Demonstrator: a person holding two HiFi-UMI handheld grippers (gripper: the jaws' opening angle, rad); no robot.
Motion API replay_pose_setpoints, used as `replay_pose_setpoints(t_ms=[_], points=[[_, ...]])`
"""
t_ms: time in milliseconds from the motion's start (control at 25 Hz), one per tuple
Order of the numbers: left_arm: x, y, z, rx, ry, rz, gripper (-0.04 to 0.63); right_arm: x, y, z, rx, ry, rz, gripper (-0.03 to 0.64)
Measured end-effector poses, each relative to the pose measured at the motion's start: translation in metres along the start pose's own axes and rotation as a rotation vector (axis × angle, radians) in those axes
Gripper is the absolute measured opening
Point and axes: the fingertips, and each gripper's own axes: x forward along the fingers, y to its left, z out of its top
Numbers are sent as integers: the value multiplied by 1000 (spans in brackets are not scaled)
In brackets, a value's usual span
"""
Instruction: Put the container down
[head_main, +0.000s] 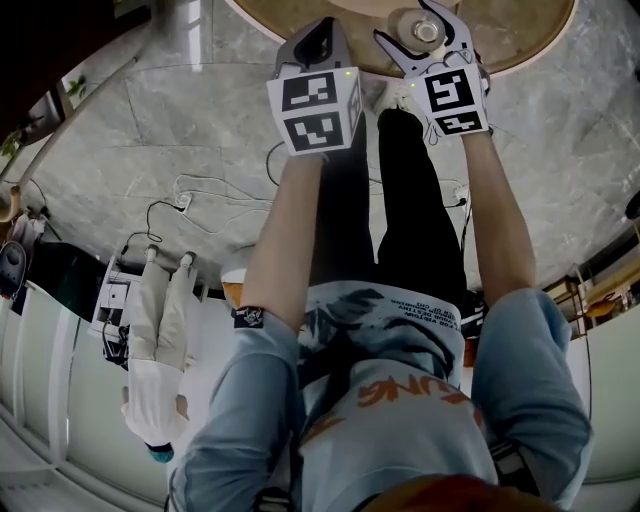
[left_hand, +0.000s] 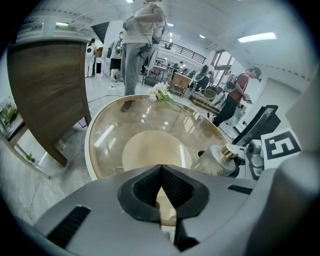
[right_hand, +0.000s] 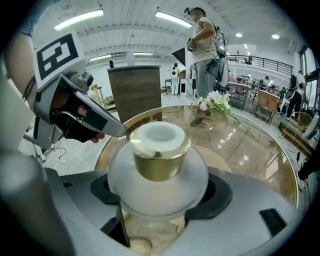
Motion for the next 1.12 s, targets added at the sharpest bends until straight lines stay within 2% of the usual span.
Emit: replay_pose_setpoints(t_ms=[240, 520, 680, 920, 1120], points=[[-5, -6, -14, 19, 27, -8, 25, -4, 7, -7, -25, 23, 22, 362], [-16, -18, -33, 25, 51, -19, 25, -36, 4, -11, 157, -15, 17, 370], [-32, -31, -31, 17, 31, -20, 25, -70, 0, -18, 254, -43, 0, 335], [-74, -56, -6, -24, -35, -18, 25, -128, -14, -3, 472, -111, -47, 126], [-140, -90, 22, -14, -80, -34, 25, -184, -13, 43, 488, -139, -51, 13]])
